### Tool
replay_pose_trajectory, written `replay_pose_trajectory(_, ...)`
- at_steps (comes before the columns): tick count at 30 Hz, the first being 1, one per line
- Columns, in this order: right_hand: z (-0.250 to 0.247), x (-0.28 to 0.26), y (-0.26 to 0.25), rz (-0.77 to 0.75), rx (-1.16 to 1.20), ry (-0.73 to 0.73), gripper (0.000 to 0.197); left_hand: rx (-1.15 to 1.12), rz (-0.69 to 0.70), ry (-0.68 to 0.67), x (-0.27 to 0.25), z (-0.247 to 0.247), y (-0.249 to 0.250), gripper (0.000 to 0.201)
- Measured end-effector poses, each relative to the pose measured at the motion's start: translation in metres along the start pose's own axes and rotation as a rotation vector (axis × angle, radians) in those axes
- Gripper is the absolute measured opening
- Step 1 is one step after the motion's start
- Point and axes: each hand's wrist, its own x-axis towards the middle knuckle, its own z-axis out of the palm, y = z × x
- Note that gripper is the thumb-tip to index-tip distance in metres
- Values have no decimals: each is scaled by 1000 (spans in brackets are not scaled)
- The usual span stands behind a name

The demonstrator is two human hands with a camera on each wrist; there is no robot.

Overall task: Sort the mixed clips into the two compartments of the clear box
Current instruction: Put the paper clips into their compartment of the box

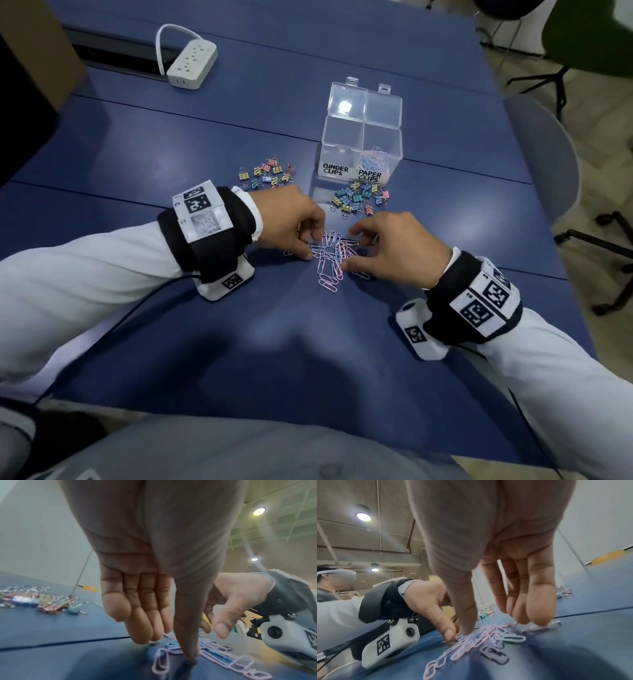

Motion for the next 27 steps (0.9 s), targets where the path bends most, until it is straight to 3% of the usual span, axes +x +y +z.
replay_pose_trajectory(3,3,0,-5,-2,-90,-79,78,60,-2,21,-3,-1,-1,50)
replay_pose_trajectory(7,6,4,-15,-10,-171,-85,72,190,17,-33,-3,-1,5,69)
replay_pose_trajectory(17,6,10,-16,-86,-68,-17,22,254,55,-28,-4,-1,9,52)
replay_pose_trajectory(23,8,12,-17,-111,-83,18,19,282,80,-7,-1,0,10,54)
replay_pose_trajectory(27,9,14,-15,-104,-100,27,21,279,122,-8,4,5,12,44)
